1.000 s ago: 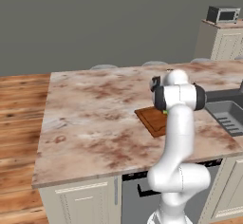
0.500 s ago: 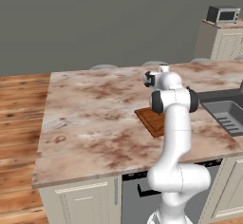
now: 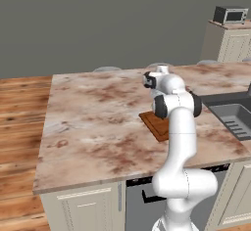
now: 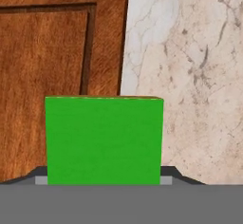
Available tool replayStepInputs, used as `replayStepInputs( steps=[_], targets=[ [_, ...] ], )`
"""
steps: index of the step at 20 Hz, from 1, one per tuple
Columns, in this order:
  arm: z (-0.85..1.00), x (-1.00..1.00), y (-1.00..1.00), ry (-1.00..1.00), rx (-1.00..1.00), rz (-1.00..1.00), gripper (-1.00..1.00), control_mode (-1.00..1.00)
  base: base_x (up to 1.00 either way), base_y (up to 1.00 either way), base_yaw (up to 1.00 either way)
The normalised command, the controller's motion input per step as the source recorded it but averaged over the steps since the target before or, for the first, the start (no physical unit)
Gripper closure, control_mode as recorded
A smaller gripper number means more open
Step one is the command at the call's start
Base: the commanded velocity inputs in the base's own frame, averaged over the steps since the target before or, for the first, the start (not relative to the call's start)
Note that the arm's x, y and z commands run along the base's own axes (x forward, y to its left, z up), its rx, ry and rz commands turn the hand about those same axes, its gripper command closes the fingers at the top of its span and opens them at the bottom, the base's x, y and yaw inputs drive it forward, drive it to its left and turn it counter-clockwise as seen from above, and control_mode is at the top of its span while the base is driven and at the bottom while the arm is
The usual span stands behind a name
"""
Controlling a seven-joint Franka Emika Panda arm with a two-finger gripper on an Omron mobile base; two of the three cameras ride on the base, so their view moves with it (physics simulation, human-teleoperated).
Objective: Pick up the sponge from the counter and clean the cutting board by briefly scrubbing or pressing down on the cutting board. Once finished, release the sponge.
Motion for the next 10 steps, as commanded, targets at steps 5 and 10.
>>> replayStepInputs(
  steps=[5,10],
  targets=[
    [-0.13,-0.44,0.27,0.00,0.01,0.12,1.00,-1.00,0.00,0.00,0.00],
    [-0.10,-0.41,0.28,0.00,0.00,0.12,1.00,-1.00,0.00,0.00,0.00]
  ],
)
